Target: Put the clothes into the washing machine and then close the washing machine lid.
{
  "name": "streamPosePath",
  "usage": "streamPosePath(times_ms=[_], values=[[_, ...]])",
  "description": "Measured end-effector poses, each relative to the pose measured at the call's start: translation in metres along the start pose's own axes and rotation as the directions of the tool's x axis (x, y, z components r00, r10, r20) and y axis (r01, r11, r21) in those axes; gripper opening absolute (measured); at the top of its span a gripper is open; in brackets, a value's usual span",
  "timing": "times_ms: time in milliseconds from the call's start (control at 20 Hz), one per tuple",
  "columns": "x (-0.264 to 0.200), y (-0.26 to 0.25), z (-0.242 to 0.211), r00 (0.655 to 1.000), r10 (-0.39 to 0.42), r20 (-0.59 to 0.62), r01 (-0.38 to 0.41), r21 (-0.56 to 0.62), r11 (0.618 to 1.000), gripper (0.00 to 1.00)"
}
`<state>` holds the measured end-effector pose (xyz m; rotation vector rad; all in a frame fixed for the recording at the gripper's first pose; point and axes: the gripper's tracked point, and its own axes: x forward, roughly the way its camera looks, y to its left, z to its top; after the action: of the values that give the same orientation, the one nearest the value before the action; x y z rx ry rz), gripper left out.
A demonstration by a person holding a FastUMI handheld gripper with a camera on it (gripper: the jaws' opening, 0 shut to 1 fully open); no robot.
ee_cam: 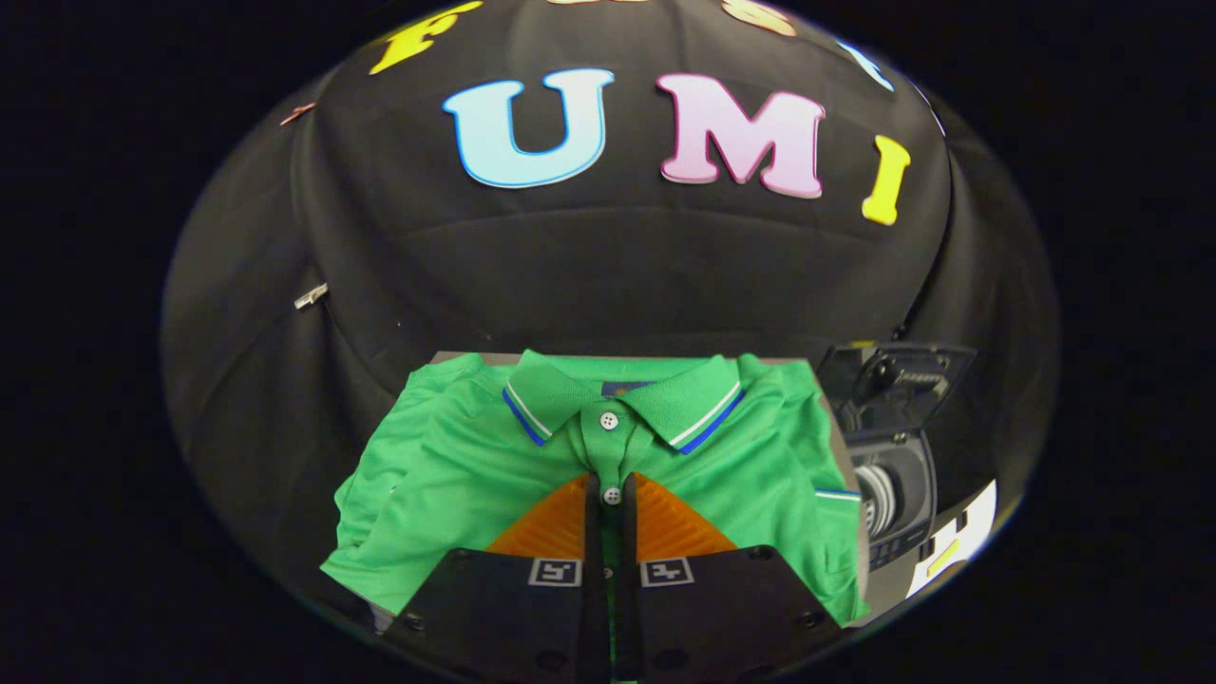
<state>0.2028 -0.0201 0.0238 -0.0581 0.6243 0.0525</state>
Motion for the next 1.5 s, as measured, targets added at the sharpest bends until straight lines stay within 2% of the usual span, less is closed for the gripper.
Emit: streamPosePath(times_ms=[200, 450, 600, 900, 1150, 1350, 1500], values=[[-0.022, 0.024, 0.015, 0.992, -0.017, 0.127, 0.028, -0.088, 0.996, 0.08], [-0.056, 0.031, 0.035, 0.963, -0.028, 0.27, 0.063, -0.121, 0.991, 0.08], [-0.07, 0.034, 0.048, 0.946, 0.01, 0.324, 0.027, -0.109, 0.994, 0.08], [-0.107, 0.015, 0.084, 0.896, -0.037, 0.442, 0.074, -0.068, 0.995, 0.08], [-0.123, -0.034, 0.106, 0.861, -0.138, 0.489, 0.169, -0.019, 0.985, 0.08], [-0.127, -0.091, 0.121, 0.835, -0.22, 0.505, 0.239, 0.028, 0.971, 0.08], [-0.123, -0.141, 0.126, 0.826, -0.241, 0.509, 0.255, 0.042, 0.966, 0.08]])
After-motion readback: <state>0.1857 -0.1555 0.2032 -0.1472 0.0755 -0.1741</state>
